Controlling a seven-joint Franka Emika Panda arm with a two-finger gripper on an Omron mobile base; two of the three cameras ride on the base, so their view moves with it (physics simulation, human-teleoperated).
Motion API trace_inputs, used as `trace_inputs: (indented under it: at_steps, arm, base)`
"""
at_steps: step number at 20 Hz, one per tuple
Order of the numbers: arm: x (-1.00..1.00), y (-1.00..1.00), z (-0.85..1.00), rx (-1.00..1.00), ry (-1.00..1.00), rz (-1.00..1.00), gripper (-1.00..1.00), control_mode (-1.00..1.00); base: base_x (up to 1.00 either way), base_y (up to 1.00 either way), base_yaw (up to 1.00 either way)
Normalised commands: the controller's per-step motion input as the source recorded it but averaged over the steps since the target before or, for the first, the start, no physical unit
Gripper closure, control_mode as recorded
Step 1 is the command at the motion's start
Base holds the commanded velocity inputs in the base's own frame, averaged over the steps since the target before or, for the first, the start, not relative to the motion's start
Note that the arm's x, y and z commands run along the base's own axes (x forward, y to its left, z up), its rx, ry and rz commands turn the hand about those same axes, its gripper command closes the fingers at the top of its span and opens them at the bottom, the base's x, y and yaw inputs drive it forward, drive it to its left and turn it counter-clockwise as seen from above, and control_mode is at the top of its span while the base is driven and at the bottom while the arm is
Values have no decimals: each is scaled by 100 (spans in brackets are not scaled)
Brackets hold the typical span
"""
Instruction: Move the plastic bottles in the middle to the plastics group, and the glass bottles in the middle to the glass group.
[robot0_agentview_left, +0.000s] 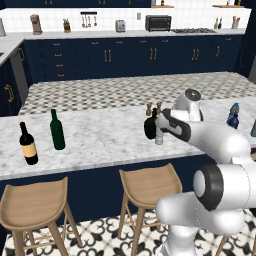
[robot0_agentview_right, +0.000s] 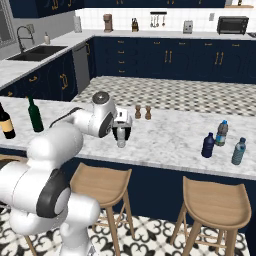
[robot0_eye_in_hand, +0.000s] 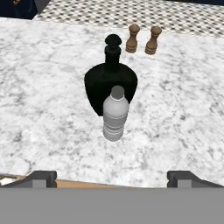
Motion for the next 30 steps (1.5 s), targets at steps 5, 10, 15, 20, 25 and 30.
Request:
trace_inputs:
  at_steps: [5, 10, 15, 20, 25, 30]
  arm:
    - [21, 6, -25, -2, 0, 0, -100, -100]
    - [0, 1, -28, 0, 0, 0, -100, -100]
    - [21, 0, -1, 0, 0, 0, -100, -100]
    - [37, 0, -2, 0, 0, 0, -100, -100]
    - [23, 0, -18, 0, 0, 0, -100, -100]
    - [21, 0, -18, 0, 0, 0, -100, -100]
  base:
    - [0, 0, 0]
    - [0, 0, 0]
    - [0, 0, 0]
    - [0, 0, 0]
    - [0, 0, 0]
    - [0, 0, 0]
